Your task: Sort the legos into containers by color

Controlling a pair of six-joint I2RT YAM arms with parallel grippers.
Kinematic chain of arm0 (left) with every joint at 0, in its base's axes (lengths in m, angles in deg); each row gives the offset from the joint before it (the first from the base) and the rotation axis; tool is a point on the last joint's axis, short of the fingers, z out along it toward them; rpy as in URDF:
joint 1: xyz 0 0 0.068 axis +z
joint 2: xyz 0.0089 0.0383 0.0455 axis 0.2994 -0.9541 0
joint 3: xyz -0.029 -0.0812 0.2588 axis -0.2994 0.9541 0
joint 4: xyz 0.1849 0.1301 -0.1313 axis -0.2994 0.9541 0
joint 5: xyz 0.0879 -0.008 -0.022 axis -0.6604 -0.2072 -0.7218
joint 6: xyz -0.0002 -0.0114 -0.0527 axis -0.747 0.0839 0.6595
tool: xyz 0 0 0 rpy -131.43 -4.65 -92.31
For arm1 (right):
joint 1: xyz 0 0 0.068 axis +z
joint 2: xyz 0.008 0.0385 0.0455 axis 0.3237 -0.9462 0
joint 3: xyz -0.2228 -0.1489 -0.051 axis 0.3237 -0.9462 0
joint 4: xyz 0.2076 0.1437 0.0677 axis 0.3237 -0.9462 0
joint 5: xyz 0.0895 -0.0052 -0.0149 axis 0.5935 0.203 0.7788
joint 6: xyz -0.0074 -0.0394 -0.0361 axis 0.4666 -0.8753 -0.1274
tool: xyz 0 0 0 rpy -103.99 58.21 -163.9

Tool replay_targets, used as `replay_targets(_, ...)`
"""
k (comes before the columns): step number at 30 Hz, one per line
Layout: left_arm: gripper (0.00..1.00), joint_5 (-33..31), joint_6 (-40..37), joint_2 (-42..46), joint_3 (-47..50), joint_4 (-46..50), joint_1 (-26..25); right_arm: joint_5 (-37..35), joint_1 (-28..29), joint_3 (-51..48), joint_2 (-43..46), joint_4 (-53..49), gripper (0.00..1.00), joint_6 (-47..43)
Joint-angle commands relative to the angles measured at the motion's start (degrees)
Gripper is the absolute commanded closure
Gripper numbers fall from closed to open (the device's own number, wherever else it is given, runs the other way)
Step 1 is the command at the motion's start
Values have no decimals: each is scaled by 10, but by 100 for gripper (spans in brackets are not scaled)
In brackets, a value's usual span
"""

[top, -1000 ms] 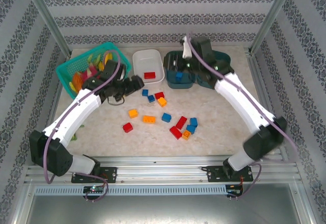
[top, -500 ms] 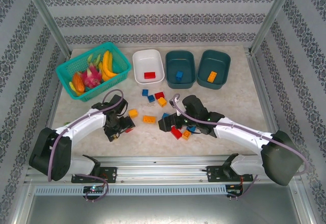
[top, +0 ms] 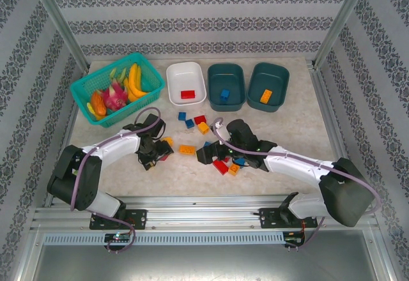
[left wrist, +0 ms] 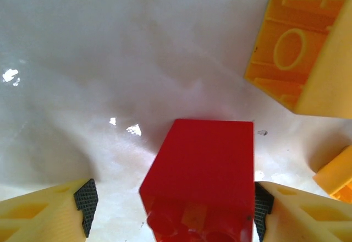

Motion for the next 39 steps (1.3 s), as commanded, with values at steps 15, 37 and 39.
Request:
replay_targets(15, 78, -42, -33, 5, -41, 23, -5, 20, 5, 42, -6, 4, 4, -7)
replay_targets(37, 79, -77, -215, -396, -729, 223, 13, -221, -72, 292, -93, -86, 5, 61)
replay_targets(39, 79, -75, -214, -443, -787, 240, 19, -237, -79, 307, -109, -107, 5, 62)
